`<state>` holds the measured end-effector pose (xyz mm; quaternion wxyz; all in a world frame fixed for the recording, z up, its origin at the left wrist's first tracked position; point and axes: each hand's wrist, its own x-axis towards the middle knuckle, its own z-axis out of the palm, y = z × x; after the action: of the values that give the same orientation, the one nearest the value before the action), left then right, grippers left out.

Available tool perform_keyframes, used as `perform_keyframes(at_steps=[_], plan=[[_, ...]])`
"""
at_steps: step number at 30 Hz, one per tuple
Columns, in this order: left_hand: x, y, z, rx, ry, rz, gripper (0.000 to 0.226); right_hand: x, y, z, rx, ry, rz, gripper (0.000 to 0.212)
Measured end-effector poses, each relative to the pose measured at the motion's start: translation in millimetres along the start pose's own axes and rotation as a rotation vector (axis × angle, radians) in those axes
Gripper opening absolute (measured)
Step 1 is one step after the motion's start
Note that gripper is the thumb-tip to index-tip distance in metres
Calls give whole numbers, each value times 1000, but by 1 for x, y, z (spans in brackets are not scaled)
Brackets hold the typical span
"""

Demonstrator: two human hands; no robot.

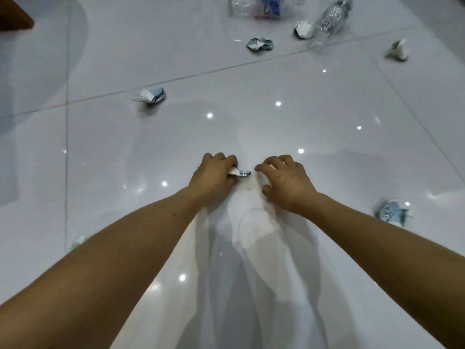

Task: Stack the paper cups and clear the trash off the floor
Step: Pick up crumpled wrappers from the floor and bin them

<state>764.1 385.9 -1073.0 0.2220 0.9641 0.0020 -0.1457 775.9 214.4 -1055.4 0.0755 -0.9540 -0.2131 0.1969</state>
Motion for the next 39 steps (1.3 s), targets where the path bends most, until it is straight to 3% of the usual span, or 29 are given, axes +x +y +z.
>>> perform_keyframes(at_steps=[3,6,13,16,20,24,28,31,36,39], plan=[[18,37,6,24,-54,182,28,-16,31,-8,-37,22,83,46],[25,82,23,-21,-7,246,27,-47,70,-11,12,38,252,47],[23,155,62,9,-6,438,24,-122,136,7,182,-134,675,70],[21,166,67,46,-22,492,24,-138,148,13,305,-147,713,61],[17,161,60,49,-13,467,24,-133,145,13,296,28,570,32],[4,123,26,58,37,330,26,-83,107,3,270,137,339,31],[-55,27,-49,142,156,27,25,-18,41,-18,329,242,157,36],[-124,-23,-94,134,293,-187,25,3,-43,-11,360,184,-34,36],[-203,-61,-119,111,452,-371,22,-12,-167,9,286,59,-448,34],[-220,-75,-121,109,600,-406,21,-19,-192,6,240,98,-520,35]])
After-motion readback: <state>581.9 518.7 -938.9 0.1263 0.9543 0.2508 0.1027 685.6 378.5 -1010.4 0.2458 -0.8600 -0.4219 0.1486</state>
